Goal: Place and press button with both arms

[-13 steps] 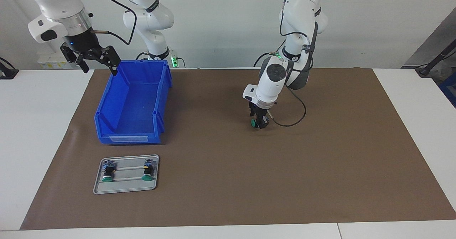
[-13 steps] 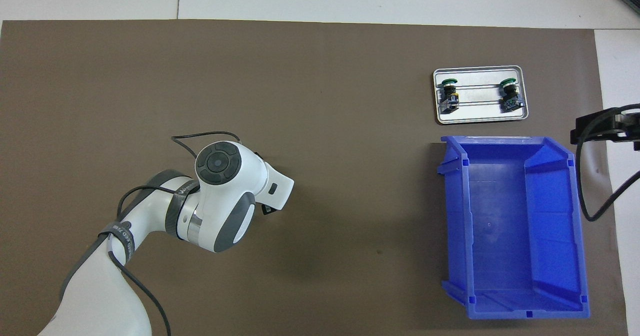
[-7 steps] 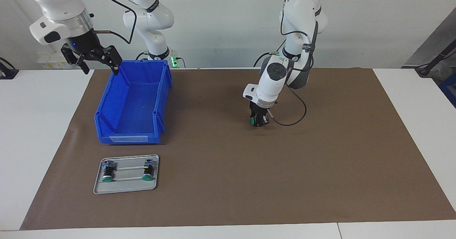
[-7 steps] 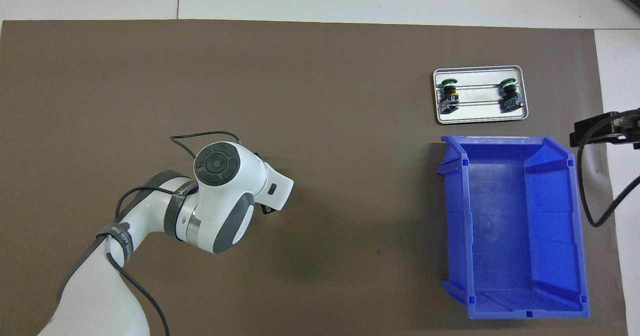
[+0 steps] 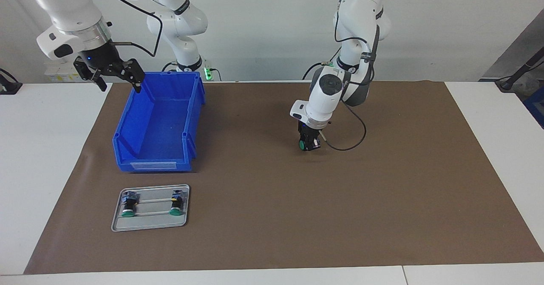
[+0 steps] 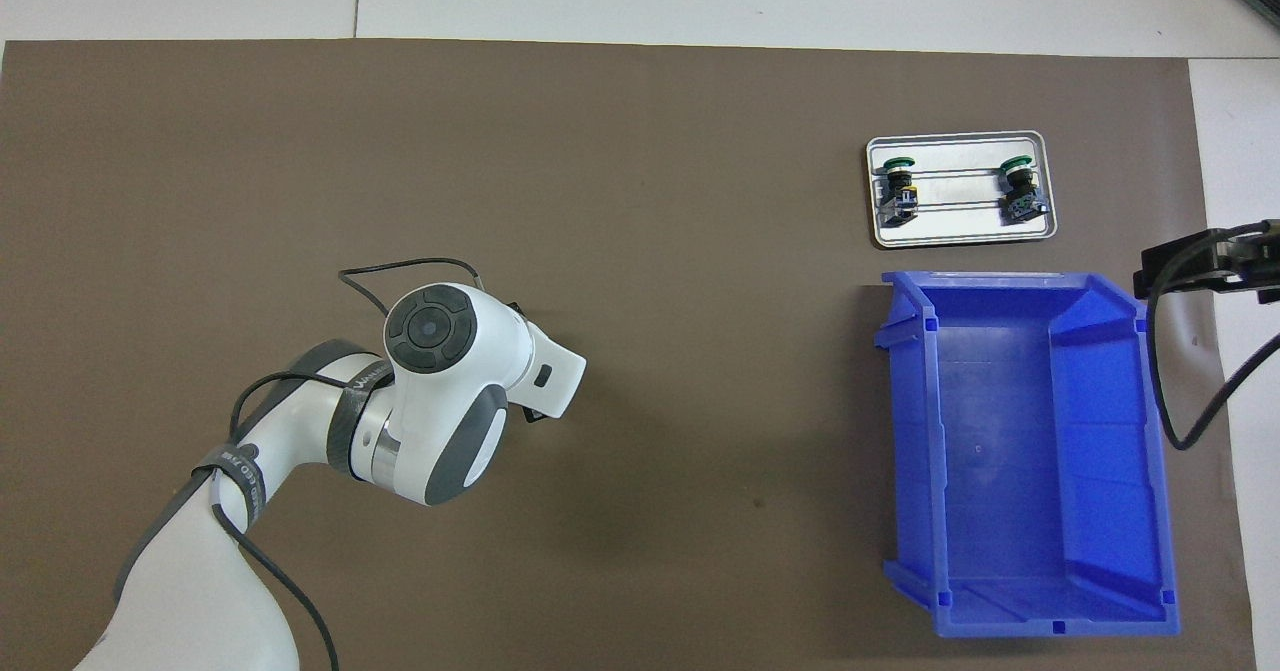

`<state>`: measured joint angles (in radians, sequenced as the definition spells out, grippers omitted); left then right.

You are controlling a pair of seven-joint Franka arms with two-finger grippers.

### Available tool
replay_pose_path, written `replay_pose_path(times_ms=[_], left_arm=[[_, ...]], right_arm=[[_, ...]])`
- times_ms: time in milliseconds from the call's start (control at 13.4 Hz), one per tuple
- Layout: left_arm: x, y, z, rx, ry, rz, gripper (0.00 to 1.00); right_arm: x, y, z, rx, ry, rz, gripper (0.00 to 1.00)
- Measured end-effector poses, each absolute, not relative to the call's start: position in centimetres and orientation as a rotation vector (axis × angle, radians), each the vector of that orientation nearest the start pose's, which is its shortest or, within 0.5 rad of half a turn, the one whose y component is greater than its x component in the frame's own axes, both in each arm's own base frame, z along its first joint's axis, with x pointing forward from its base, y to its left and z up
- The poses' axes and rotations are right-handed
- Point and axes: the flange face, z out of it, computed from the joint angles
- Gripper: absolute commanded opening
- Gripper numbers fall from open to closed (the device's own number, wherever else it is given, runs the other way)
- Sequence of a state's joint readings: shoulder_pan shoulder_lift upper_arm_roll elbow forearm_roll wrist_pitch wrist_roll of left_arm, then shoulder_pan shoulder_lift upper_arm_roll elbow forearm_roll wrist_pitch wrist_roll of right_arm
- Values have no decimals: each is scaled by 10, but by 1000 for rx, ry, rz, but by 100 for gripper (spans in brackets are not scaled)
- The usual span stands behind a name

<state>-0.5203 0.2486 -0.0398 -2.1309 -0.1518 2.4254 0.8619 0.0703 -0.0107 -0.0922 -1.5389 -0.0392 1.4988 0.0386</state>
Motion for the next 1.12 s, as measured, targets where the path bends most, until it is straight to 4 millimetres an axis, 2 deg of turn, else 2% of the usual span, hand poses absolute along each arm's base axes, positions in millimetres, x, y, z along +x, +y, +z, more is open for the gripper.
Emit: replay_pose_path(times_ms=[373,672,821,971,1120], left_arm=[[495,-300,299,-2560,1979,-135,19],[511,-292,312,-2571,1952,-186,19],[526,-287,324,-2617,1916,-246,19],[545,-275,338,-2713,1906,-343,19],[562,-250,347,-2854,1951,-454,19]], right_arm=[[541,-11,644,-3178,91,31,100],[541,-5,644,-3178,74,31,100],[541,-5,644,-3178,74,31,100],[541,-5,644,-3178,74,31,100],[541,-5,644,-3178,74,31,100]])
